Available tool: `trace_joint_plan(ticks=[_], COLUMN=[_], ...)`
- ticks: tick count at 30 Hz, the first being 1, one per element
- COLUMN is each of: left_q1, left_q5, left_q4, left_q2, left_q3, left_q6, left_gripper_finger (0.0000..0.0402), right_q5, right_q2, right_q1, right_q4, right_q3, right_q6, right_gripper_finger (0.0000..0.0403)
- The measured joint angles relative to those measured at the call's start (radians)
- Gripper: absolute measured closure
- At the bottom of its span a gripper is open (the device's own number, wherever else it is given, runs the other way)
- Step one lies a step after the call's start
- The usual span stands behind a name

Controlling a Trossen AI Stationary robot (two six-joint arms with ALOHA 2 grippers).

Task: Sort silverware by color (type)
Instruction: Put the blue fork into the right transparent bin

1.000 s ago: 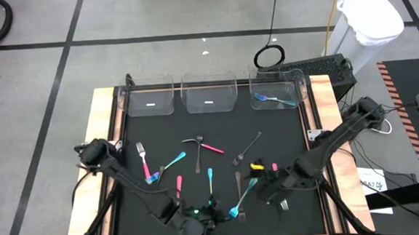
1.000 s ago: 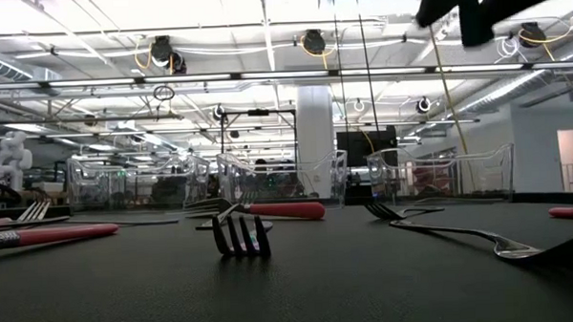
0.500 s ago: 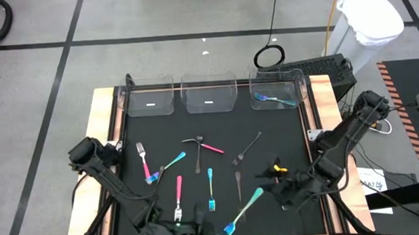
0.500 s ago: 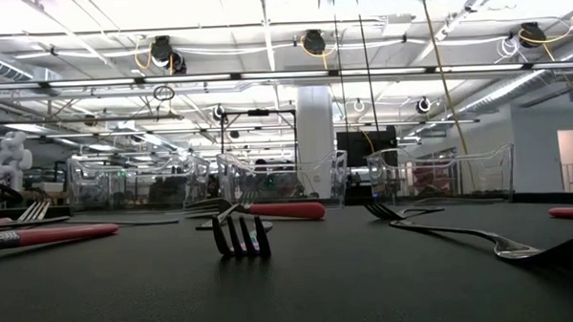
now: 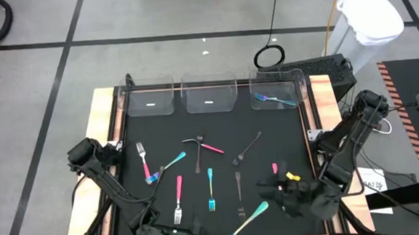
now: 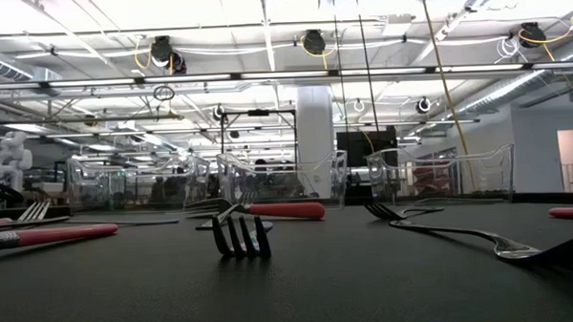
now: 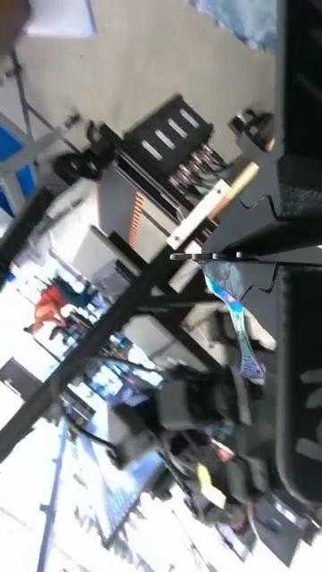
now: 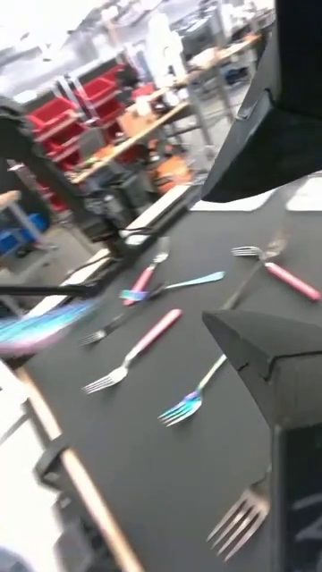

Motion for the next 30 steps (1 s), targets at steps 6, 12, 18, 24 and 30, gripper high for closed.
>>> trace_joint_plan(ticks=[6,12,18,24,30], left_q1=[0.021,0.046,0.082,0.095,0.096], left_q5=[-0.022,-0.022,-0.024,-0.026,-0.016], left_q4=[-0.026,-0.033,-0.076,-0.075,-0.069], left_q2=[0.0,0.002,0.003,0.003,0.003], left_q3=[0.0,0.0,0.0,0.0,0.0], left_q6=[-0.006,-0.042,-0.111,-0.132,-0.139], left_gripper_finger=[0.0396,0.0396,0.0396,0.0396,0.0396], right_q5=[0.034,0.048,0.047,0.045,-0.008], right_q2=[0.002,0.003,0.003,0.003,0.003], right_q1=[0.028,0.029,0.029,0.029,0.028], right_q4=[0.027,0.02,0.014,-0.002,-0.026], right_q3=[0.0,0.0,0.0,0.0,0.0], right_q6=[-0.021,-0.03,-0.037,-0.037,-0.032], right_gripper_finger=[0.0209,0.0256,0.0308,0.0328,0.033])
